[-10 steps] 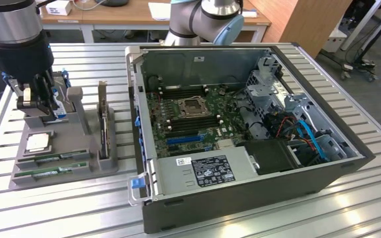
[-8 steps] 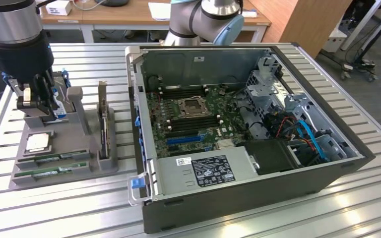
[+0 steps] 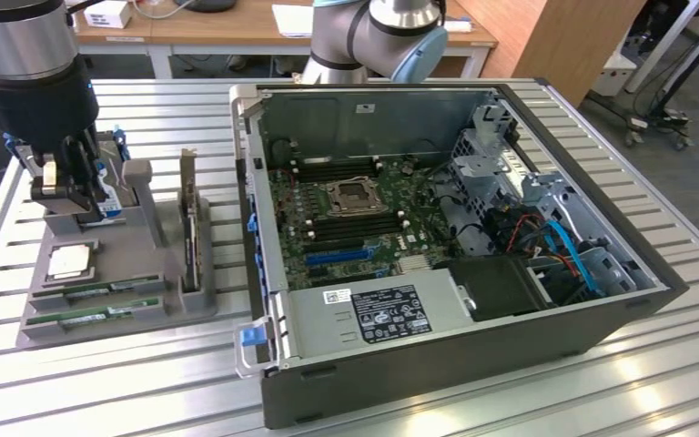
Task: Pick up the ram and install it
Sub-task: 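Pick up the ram and move it above insertion slot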
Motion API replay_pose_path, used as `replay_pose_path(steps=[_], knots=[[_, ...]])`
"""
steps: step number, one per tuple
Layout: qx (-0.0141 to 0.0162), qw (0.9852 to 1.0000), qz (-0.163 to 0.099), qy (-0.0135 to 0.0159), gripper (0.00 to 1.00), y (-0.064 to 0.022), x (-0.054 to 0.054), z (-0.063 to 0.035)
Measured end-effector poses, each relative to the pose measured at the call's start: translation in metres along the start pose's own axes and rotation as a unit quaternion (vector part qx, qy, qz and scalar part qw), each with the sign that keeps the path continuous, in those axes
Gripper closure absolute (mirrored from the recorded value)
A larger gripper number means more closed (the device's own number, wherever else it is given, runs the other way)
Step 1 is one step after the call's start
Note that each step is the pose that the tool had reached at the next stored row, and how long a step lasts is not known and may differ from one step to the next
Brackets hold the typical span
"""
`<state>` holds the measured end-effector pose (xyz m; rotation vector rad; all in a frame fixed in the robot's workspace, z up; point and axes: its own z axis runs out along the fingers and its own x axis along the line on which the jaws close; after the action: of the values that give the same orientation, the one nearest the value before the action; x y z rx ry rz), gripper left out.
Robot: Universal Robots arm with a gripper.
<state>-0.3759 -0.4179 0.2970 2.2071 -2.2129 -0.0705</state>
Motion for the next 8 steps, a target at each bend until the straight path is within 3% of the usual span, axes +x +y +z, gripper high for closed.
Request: replay_pose_path(steps=[8], knots=[[0.0,1.0,0.0,0.0,0.64,-0.0001,0.0072,-0.0001]])
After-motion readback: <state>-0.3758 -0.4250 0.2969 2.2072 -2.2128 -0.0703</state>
